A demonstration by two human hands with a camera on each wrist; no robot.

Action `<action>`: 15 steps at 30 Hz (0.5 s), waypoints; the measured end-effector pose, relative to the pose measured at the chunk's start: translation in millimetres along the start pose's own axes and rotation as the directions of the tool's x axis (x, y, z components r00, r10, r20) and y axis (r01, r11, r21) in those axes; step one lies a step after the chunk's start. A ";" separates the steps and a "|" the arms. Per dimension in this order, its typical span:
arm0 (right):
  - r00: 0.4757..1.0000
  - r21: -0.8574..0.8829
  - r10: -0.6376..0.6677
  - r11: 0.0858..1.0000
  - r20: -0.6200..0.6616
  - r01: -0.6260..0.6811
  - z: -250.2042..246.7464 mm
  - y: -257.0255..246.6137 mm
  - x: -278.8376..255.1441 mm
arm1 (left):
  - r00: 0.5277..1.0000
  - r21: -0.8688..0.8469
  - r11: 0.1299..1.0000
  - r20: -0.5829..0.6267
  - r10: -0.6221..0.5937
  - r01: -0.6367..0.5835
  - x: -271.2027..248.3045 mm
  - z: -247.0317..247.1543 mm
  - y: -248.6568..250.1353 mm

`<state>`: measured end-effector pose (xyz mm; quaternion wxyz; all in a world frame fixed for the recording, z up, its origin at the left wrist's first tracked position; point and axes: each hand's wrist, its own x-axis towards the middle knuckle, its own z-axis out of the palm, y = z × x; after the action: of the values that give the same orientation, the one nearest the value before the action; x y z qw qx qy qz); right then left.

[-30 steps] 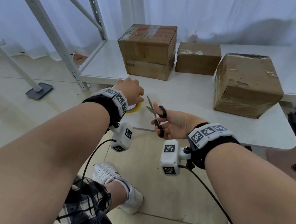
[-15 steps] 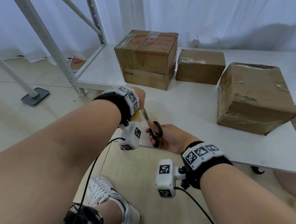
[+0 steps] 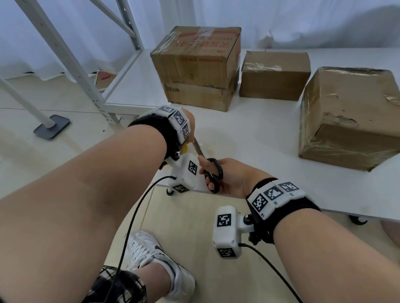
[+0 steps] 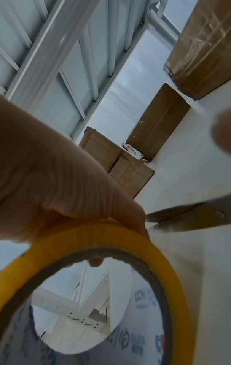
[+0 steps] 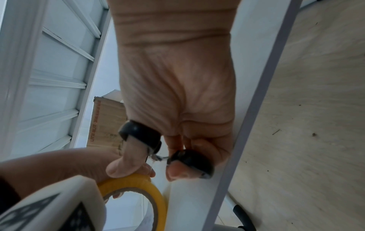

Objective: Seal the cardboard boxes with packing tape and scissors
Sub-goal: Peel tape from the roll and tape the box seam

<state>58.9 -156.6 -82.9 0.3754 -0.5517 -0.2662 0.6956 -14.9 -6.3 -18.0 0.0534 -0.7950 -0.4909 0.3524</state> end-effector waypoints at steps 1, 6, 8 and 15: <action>1.000 -0.003 -0.008 1.000 0.000 0.008 0.9 -0.5 -0.6 | 1.000 -0.049 0.999 0.012 0.009 -0.009 -1.3 4.0 0.2; 1.000 -0.102 -0.022 0.995 -0.011 0.021 4.5 -0.2 -0.5 | 0.999 -0.185 0.983 -0.044 -0.016 0.008 5.8 15.1 -11.1; 1.000 -0.142 -0.026 0.989 0.000 0.026 5.8 -0.1 -0.2 | 0.999 -0.210 0.978 -0.038 -0.009 0.001 -2.9 18.6 -18.7; 0.999 -0.230 -0.034 0.973 0.015 0.036 1.4 -0.1 -3.5 | 0.997 -0.295 0.954 -0.033 -0.063 0.051 -19.2 47.2 -40.6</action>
<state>58.0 -159.4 -80.5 0.3197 -0.5827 -0.3567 0.6565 -79.2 -13.5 -26.0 -0.0450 -0.7868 -0.5591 0.2574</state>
